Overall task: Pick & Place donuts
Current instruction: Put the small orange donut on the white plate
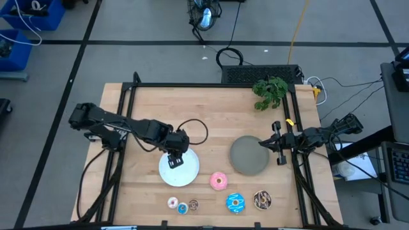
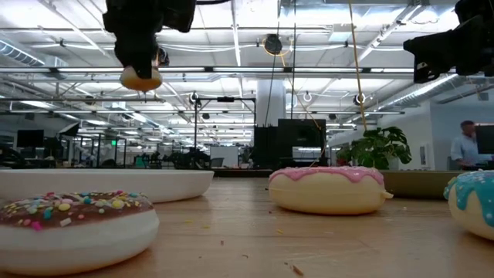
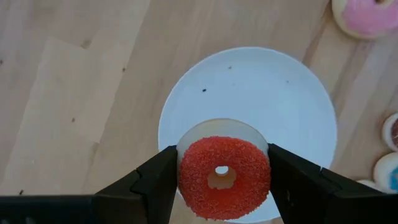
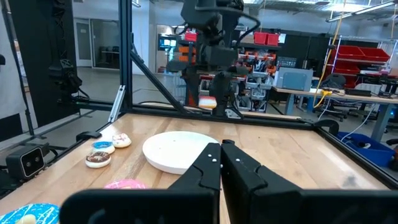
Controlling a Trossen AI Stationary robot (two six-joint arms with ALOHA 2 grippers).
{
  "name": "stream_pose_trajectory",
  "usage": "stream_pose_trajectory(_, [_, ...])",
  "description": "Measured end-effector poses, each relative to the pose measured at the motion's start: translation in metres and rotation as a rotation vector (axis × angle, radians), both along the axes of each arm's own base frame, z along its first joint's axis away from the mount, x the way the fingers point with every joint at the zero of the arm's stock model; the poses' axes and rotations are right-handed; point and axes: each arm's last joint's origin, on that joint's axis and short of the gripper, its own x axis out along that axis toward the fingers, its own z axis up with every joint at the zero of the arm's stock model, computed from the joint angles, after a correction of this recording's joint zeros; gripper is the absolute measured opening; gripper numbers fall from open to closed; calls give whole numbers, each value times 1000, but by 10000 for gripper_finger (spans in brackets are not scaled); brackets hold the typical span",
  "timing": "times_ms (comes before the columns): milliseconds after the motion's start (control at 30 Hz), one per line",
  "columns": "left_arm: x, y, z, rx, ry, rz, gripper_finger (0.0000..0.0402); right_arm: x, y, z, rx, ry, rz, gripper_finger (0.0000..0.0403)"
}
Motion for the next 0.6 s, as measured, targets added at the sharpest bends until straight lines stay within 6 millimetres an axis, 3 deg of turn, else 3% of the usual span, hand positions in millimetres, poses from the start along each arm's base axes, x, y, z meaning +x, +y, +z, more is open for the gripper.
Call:
stream_pose_trajectory(367, [18,-4,-33,16,112,-98,230,0,0,0,-3,-2,-1,0])
stream_pose_trajectory(600, [23,-4,-40,52,115,-115,230,0,0,0,-3,-2,-1,0])
